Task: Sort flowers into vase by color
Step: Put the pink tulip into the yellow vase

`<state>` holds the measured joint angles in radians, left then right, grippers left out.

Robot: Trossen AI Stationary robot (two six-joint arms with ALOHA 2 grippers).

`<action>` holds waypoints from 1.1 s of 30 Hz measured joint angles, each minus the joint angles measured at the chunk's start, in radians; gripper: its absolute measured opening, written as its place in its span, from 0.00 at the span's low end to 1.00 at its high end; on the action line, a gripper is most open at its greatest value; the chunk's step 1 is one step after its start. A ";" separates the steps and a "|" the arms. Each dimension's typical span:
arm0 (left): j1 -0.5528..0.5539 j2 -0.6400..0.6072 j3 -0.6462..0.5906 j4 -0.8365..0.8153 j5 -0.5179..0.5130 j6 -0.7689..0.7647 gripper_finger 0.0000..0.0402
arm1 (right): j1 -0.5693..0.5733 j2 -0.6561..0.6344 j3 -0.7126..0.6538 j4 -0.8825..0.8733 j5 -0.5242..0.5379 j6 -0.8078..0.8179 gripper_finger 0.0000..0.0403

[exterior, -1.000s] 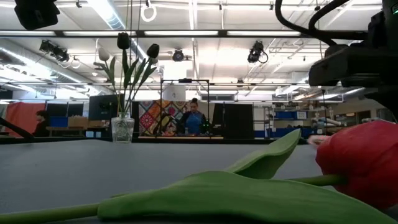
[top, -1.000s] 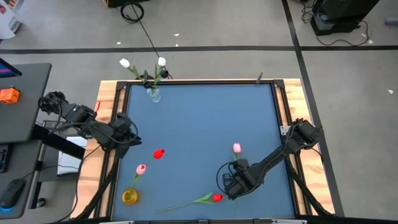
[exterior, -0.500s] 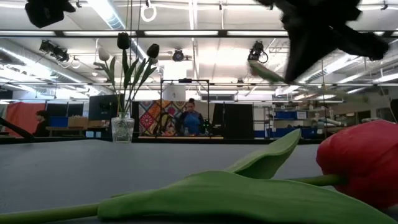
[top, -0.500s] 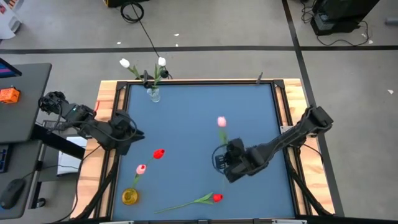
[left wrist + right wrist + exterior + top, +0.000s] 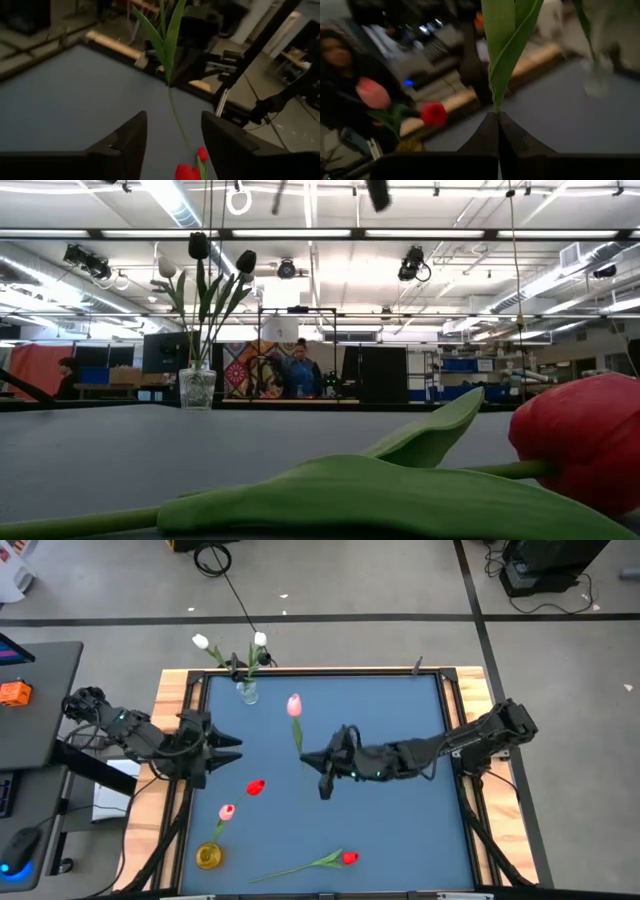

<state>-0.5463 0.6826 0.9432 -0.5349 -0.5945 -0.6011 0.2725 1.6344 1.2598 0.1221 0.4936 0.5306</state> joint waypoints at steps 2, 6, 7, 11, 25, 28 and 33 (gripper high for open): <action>0.000 0.018 0.000 0.064 0.000 0.061 0.52 | -0.027 0.000 0.000 0.096 -0.074 -0.091 0.00; 0.016 0.084 0.000 0.163 0.008 0.153 0.54 | -0.085 0.000 0.001 0.212 -0.249 -0.199 0.00; 0.026 0.103 0.000 0.175 0.010 0.159 0.55 | -0.099 0.000 0.001 0.231 -0.280 -0.224 0.00; 0.062 0.154 0.000 0.220 0.016 0.166 0.55 | -0.158 0.000 0.008 0.341 -0.411 -0.286 0.00; 0.194 0.254 0.000 0.475 0.190 0.257 0.47 | -0.204 0.069 0.200 0.184 -0.614 -0.377 0.00; 0.207 0.253 0.000 0.493 0.226 0.274 0.40 | -0.210 0.066 0.207 0.188 -0.623 -0.381 0.00; 0.234 0.262 0.000 0.496 0.268 0.275 0.29 | -0.225 0.066 0.208 0.191 -0.652 -0.379 0.00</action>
<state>-0.3127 0.9448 0.9436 -0.0392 -0.3267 -0.3259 0.0479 1.7008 1.4678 0.3134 -0.1583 0.1520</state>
